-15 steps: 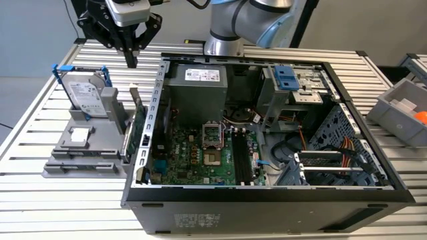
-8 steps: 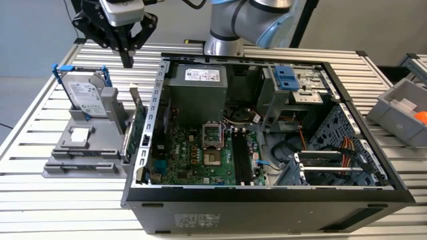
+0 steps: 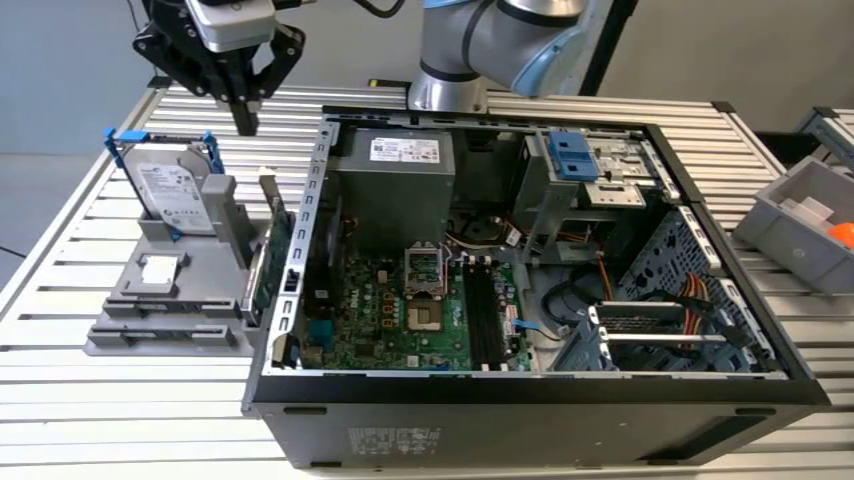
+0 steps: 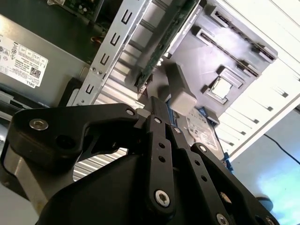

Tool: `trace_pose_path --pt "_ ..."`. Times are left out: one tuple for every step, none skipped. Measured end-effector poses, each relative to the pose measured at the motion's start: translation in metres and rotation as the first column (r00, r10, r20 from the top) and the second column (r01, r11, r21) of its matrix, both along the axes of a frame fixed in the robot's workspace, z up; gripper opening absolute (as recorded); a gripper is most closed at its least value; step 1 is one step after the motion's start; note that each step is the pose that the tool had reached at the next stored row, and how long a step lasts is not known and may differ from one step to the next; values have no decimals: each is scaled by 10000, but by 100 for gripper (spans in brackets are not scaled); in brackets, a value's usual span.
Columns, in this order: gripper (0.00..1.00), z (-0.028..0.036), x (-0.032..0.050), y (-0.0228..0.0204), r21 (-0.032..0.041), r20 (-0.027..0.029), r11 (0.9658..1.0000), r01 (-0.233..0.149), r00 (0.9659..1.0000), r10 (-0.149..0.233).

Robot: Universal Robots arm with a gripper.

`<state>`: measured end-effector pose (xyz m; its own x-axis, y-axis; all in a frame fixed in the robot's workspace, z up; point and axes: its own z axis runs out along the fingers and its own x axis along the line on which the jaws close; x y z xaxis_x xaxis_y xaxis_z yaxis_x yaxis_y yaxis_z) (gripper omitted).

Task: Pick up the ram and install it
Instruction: 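Reach for the ram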

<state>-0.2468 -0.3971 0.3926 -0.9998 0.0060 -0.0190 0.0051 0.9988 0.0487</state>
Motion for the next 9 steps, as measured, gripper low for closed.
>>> trace_pose_path --pt "0 0 -10 0 0 0 10000 -3 10000 3" --pt "0 0 -20 0 0 0 10000 -6 10000 6" --pt "0 0 -30 0 0 0 10000 -10 10000 10" --pt "0 0 -41 0 0 0 10000 -13 10000 13" --pt "0 0 -50 0 0 0 10000 -15 10000 15" --pt "0 0 -60 0 0 0 10000 -16 10000 16" --pt "0 0 -70 0 0 0 10000 -17 10000 17" --pt "0 0 -80 0 1 -1 10000 -18 10000 18" --pt "0 0 -90 0 0 -1 10000 -19 10000 19"
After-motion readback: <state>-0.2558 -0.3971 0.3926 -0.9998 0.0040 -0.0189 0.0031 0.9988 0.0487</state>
